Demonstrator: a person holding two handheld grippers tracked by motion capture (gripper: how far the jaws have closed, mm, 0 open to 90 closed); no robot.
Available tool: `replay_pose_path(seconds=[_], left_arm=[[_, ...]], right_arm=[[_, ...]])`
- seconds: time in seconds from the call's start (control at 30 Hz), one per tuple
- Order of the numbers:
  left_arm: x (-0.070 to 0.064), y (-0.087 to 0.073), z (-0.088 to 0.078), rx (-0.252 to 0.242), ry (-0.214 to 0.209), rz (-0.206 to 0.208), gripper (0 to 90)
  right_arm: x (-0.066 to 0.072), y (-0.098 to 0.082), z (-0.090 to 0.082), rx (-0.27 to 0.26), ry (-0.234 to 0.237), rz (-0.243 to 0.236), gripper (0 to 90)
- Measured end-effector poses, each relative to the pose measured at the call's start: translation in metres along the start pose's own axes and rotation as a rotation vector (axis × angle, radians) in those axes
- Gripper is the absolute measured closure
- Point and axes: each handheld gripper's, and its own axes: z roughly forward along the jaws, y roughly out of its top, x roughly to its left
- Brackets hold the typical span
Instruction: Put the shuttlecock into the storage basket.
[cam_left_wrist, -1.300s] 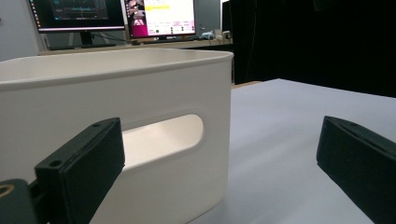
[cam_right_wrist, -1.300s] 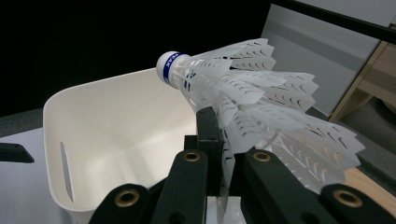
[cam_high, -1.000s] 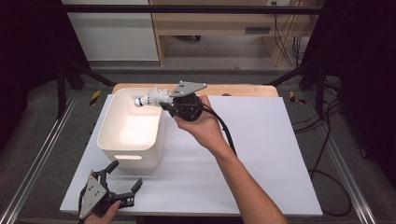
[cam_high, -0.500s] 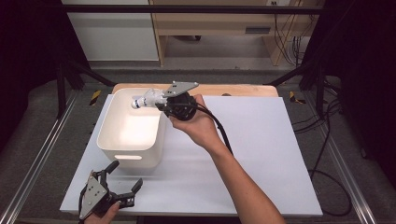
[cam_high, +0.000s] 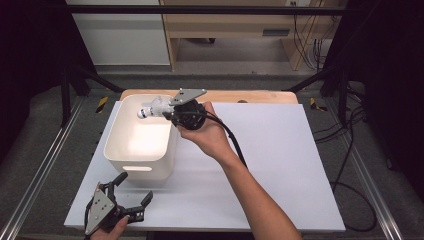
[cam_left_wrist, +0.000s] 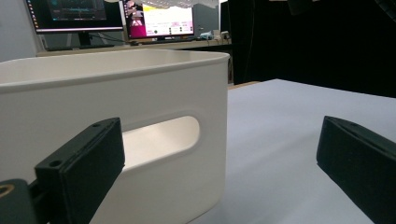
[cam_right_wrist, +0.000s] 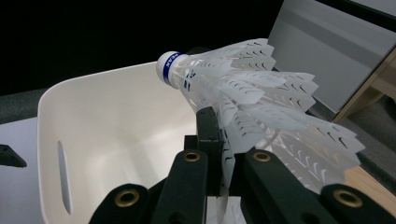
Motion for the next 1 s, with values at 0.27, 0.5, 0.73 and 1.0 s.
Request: replay_pose_path(seconds=[0.27, 0.5, 0.73, 1.0], left_arm=[[0.000, 0.000, -0.001, -0.002, 0.002, -0.002, 1.1], [0.000, 0.000, 0.000, -0.003, 0.000, -0.004, 1.1], [0.000, 0.000, 0.000, -0.003, -0.002, -0.007, 1.1], [0.000, 0.000, -0.001, -0.003, -0.001, -0.008, 1.1]], right_arm=[[-0.001, 0.004, 0.000, 0.008, -0.004, -0.007, 89.5], [0.001, 0.005, 0.012, 0.028, 0.004, -0.013, 89.4], [0.007, 0.005, 0.028, 0.064, 0.017, -0.035, 89.5], [0.011, 0.006, 0.042, 0.100, 0.024, -0.050, 89.4]])
